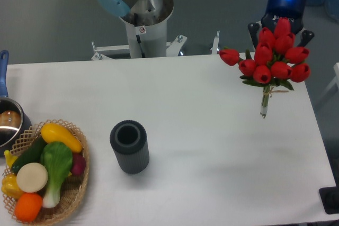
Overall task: Place the flowers on the table
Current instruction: 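Hold the red tulip bouquet by its stems with the gripper, then carry the tulip bouquet toward the black vase and lower it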
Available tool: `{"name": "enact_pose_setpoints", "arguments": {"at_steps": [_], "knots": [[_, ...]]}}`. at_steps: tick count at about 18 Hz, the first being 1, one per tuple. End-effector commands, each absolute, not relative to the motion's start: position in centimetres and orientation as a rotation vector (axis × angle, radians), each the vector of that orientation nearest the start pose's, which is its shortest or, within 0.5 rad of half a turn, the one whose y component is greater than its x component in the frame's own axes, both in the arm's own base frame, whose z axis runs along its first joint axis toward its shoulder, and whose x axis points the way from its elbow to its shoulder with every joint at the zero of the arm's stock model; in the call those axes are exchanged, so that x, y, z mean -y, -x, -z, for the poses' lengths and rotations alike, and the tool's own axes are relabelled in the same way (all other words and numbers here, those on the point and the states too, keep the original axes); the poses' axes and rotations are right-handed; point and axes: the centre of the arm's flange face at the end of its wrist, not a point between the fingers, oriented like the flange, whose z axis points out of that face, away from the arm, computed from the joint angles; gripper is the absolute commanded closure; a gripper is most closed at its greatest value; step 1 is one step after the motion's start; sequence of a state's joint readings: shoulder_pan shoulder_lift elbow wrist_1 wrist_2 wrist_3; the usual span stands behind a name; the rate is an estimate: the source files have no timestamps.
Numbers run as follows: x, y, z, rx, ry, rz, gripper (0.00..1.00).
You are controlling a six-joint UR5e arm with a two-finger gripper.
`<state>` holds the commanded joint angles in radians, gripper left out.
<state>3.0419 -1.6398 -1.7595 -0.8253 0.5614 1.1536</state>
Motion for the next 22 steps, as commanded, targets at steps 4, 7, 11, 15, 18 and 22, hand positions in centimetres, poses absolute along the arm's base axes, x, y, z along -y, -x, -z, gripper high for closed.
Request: {"name": "enact_pose_setpoints", "arguments": {"at_steps": [4, 7, 11, 15, 18, 22], "knots": [[-27.0, 49.7, -48.7, 0.043, 2.067, -0.202, 0.7], [-26.9, 49.6, -48.5, 0.049, 2.069, -0.2, 0.7], [-26.8, 49.1, -49.2, 0.052, 2.109, -0.237, 0.7], [-26.2, 48.6, -49.4, 0.085, 2.21, -0.303, 0.7], [-25.8, 47.9, -49.6, 0.113, 2.3, -0.348, 0.7], [-26.2, 46.8, -49.2, 0.13, 2.463, -0.43, 0.7]]}}
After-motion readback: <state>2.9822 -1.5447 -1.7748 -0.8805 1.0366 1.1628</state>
